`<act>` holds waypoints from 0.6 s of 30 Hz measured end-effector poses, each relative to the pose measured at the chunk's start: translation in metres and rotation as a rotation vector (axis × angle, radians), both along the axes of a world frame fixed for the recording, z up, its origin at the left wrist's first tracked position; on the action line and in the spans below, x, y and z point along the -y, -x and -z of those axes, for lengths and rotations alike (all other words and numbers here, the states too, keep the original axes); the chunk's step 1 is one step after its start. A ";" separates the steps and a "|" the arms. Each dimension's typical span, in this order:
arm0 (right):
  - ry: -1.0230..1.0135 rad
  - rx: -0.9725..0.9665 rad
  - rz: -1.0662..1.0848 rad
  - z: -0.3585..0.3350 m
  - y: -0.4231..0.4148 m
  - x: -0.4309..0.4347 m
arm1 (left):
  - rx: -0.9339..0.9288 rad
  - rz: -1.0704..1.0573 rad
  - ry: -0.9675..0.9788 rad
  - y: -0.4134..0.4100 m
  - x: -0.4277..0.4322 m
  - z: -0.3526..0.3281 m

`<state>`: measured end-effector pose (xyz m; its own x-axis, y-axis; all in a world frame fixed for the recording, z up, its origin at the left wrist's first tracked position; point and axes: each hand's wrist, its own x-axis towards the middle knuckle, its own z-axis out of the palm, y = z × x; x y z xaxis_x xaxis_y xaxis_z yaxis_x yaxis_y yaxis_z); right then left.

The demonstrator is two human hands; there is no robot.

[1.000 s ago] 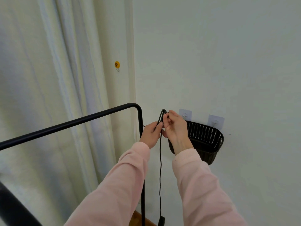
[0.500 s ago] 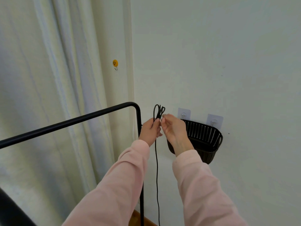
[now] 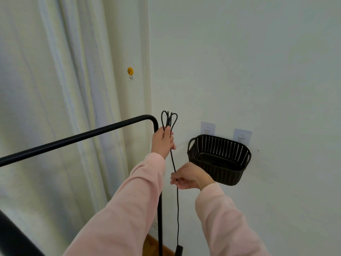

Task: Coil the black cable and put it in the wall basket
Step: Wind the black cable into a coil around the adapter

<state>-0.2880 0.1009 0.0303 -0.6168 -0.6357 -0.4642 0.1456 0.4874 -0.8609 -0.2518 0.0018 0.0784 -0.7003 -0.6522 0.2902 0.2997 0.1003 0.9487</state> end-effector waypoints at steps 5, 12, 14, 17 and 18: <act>-0.027 -0.164 0.134 -0.002 0.003 -0.007 | 0.093 -0.072 0.098 0.005 0.007 0.010; 0.129 -0.302 0.146 -0.029 0.000 -0.016 | 0.185 -0.032 0.358 0.002 0.007 0.016; 0.168 -0.324 0.146 -0.036 0.000 -0.016 | 0.199 0.014 0.370 0.001 0.007 0.016; 0.223 -0.335 0.154 -0.044 -0.001 -0.017 | 0.228 0.053 0.390 0.000 0.006 0.013; 0.236 -0.336 0.157 -0.046 -0.001 -0.017 | 0.231 0.061 0.393 -0.001 0.005 0.012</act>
